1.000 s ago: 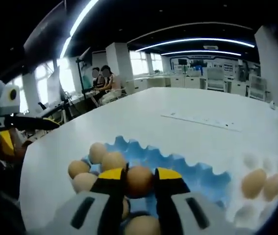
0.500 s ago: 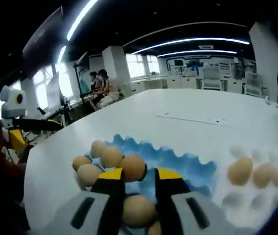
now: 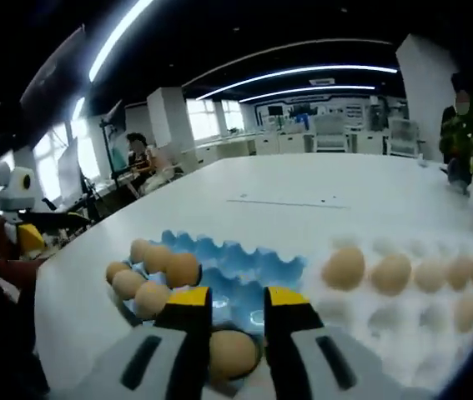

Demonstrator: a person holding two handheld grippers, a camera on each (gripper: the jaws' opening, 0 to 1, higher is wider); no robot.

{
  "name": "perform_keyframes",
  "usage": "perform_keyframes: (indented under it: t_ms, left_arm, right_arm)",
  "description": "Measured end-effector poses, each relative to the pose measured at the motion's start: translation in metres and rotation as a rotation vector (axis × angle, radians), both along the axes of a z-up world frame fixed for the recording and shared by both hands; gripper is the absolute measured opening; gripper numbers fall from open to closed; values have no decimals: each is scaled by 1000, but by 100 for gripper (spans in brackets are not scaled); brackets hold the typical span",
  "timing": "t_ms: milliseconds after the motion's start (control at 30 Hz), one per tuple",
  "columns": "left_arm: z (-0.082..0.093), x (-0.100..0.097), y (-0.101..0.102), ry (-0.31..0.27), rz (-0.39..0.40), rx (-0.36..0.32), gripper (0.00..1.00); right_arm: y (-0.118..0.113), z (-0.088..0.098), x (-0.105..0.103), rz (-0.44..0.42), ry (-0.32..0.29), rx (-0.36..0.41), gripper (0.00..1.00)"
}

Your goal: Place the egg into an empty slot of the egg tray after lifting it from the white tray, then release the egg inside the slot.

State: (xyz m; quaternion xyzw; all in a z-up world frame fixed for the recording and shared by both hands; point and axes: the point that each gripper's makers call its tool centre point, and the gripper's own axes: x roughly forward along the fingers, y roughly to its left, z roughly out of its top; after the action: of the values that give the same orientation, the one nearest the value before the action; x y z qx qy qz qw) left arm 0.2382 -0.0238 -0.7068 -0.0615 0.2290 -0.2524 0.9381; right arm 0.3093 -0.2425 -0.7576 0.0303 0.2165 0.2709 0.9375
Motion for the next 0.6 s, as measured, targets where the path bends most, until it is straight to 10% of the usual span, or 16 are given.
perform_keyframes:
  t_ms: [600]
  left_arm:
    - [0, 0, 1, 3, 3, -5, 99]
  right_arm:
    - [-134, 2, 5, -413, -35, -91, 25]
